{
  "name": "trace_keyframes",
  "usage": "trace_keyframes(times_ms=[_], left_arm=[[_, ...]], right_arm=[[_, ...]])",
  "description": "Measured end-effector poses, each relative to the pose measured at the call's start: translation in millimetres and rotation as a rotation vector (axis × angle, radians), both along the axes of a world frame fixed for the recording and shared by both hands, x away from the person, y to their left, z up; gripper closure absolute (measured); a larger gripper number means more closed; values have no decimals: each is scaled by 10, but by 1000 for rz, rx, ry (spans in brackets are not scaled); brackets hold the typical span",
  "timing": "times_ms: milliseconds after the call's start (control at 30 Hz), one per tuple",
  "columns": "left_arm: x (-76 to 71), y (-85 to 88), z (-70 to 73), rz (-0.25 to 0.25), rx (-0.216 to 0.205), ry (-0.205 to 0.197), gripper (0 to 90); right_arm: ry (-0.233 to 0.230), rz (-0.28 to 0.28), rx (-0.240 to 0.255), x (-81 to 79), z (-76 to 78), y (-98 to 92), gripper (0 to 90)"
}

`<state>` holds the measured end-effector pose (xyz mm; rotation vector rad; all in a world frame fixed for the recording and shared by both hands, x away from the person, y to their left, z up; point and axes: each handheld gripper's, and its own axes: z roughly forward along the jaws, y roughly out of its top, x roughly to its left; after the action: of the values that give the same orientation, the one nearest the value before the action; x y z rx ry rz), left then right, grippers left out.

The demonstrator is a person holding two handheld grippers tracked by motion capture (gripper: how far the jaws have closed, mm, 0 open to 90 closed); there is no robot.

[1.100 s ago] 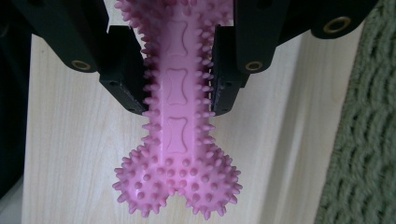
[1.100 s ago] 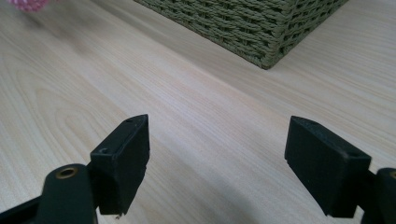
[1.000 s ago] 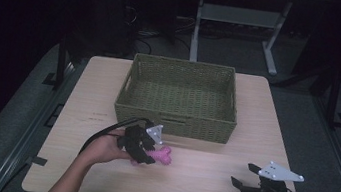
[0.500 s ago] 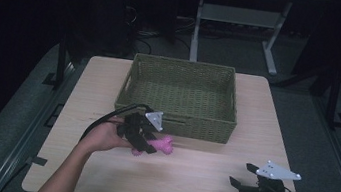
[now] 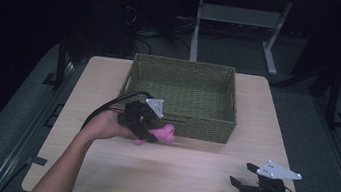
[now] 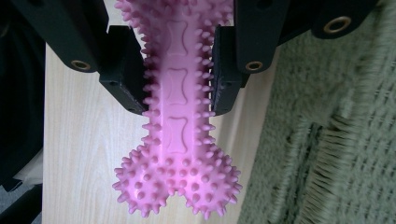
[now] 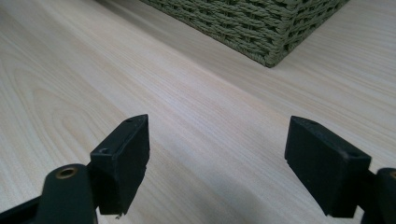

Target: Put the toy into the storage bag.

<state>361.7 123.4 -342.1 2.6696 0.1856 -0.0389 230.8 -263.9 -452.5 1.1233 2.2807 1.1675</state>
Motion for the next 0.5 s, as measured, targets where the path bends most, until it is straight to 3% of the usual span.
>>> trace_keyframes(times_ms=[500], left_arm=[[276,-40,221,9,-16,0,587]], right_arm=[[-4,-2,5,14,-7,-12,217]])
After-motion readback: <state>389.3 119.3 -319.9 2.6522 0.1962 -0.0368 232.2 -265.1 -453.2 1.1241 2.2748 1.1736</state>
